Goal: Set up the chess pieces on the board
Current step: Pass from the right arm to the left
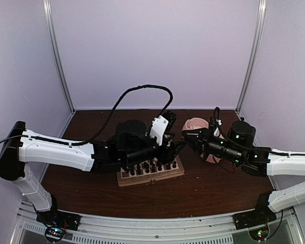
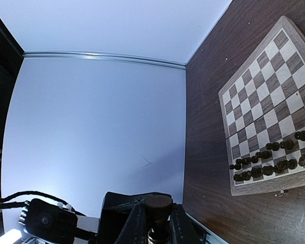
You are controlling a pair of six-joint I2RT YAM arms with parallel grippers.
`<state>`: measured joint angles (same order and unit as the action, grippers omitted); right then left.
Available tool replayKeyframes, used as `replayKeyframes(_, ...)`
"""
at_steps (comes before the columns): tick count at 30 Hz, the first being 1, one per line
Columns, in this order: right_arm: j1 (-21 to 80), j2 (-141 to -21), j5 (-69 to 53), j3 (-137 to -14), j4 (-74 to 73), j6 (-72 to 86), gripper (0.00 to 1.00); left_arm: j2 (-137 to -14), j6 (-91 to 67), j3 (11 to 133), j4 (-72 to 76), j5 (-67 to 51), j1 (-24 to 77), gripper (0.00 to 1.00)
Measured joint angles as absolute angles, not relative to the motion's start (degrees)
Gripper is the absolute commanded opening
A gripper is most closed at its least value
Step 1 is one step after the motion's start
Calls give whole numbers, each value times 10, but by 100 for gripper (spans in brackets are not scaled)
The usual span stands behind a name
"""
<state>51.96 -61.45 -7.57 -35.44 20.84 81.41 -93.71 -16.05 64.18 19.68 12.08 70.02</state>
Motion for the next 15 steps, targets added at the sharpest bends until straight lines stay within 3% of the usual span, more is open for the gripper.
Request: replayKeyframes(15,531,-634,-81,-353,244,827,9,-942,-162,642,197,126,700,45)
